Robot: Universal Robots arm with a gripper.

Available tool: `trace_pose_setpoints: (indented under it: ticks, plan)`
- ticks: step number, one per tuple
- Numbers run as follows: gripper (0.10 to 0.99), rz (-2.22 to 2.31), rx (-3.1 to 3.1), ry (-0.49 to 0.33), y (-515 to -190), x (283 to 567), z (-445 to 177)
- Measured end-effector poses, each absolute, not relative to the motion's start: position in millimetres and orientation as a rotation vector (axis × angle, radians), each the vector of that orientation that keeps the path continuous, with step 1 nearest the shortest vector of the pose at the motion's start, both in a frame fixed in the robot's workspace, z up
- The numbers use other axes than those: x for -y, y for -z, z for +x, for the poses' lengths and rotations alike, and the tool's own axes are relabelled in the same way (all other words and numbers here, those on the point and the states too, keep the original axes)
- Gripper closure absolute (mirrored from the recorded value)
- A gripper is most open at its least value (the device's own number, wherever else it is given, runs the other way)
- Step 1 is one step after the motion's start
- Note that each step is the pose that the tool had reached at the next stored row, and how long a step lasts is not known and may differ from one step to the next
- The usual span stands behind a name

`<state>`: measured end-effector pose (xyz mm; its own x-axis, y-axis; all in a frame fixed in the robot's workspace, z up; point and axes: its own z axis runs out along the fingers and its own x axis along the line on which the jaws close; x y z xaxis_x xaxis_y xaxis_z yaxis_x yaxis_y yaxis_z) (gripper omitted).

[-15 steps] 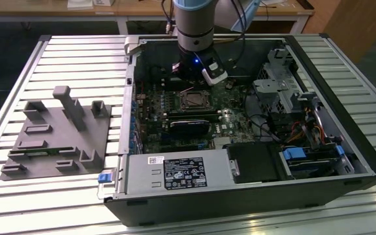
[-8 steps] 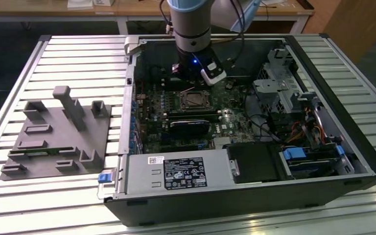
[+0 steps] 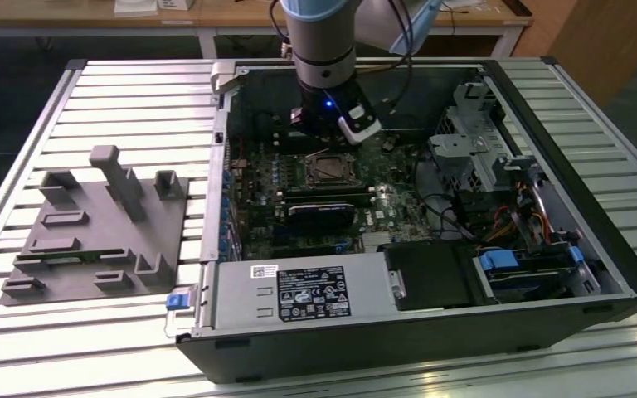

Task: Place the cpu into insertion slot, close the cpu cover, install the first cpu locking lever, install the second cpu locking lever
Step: 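Install the first cpu locking lever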

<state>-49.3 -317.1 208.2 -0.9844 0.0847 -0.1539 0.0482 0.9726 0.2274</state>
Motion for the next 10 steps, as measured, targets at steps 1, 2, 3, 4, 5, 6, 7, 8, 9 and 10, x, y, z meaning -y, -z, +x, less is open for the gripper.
trace_pose_setpoints:
  ticks: [1,2,3,4,5,6,7,8,9,10]
  plan:
    - [0.98,0.103,-2.957,-0.334,-207.8,316.5,-49.3]
    - [0.98,0.106,-2.957,-0.334,-207.4,315.8,-49.5]
    - [0.98,0.11,-2.957,-0.333,-207.1,315.1,-49.7]
    - [0.98,0.115,-2.956,-0.332,-206.8,314.6,-49.9]
    - [0.98,0.122,-2.955,-0.33,-206.5,314.4,-50.0]
    - [0.98,0.133,-2.954,-0.328,-206.3,314.3,-50.1]
    - [0.98,0.148,-2.953,-0.326,-206.1,314.3,-50.1]
    - [0.98,0.165,-2.951,-0.324,-205.8,314.3,-50.1]
    - [0.98,0.179,-2.949,-0.323,-205.6,314.2,-50.2]
    - [0.98,0.189,-2.948,-0.322,-205.3,314.0,-50.3]
